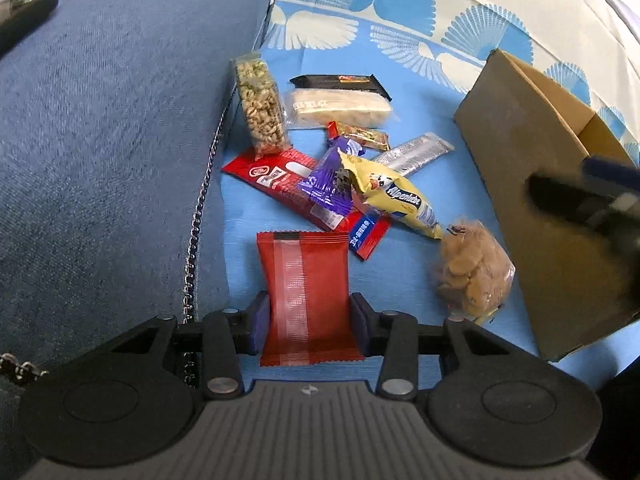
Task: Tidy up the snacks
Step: 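Grasp the red wafer pack with the left gripper while the right gripper reaches toward the snacks, then grasp the bag of cookies with the right gripper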
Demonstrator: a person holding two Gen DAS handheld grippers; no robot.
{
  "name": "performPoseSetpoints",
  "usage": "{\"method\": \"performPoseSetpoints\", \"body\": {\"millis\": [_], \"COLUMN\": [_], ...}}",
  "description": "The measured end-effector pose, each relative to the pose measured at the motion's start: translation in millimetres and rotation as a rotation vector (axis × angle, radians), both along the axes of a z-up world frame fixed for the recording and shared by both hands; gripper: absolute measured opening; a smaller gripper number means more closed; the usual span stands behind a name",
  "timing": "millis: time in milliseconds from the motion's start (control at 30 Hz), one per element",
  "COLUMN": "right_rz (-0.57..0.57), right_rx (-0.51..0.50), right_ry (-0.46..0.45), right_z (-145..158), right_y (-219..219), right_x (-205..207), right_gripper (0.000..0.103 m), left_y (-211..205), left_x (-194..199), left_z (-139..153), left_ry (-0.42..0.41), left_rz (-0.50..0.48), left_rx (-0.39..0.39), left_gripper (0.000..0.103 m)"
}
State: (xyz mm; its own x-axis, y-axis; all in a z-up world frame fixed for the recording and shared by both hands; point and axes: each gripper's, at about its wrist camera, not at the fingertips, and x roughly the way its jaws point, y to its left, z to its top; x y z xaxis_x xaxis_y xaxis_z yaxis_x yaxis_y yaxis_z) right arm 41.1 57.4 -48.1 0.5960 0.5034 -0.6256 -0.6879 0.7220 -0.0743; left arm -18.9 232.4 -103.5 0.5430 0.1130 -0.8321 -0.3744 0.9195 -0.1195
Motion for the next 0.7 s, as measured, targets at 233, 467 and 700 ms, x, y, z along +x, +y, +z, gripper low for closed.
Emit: {"method": "performPoseSetpoints", "body": {"millis": [233,467,700], "right_rz": [-0.017,-0.061,-0.073], "right_rx": [-0.176,-0.261,-0.280], "right_ry": [0.047,0.120,0.137], "right_z": [-52,-78,-91], "right_y": [24,30,29], "right_x": [4,12,15], "right_gripper": [0.078,0.078,0.056], "left_y": [1,1,1], "left_x": [6,6,7], "left_z": [-7,-8,-10], "left_ry": [0.014,0.029,0.037], "left_rz": [-0.021,-0.032,-0.029], "left_rx": [-0.008,-0.011,-0.016], "left_gripper": [0.047,0.047,0.047]}}
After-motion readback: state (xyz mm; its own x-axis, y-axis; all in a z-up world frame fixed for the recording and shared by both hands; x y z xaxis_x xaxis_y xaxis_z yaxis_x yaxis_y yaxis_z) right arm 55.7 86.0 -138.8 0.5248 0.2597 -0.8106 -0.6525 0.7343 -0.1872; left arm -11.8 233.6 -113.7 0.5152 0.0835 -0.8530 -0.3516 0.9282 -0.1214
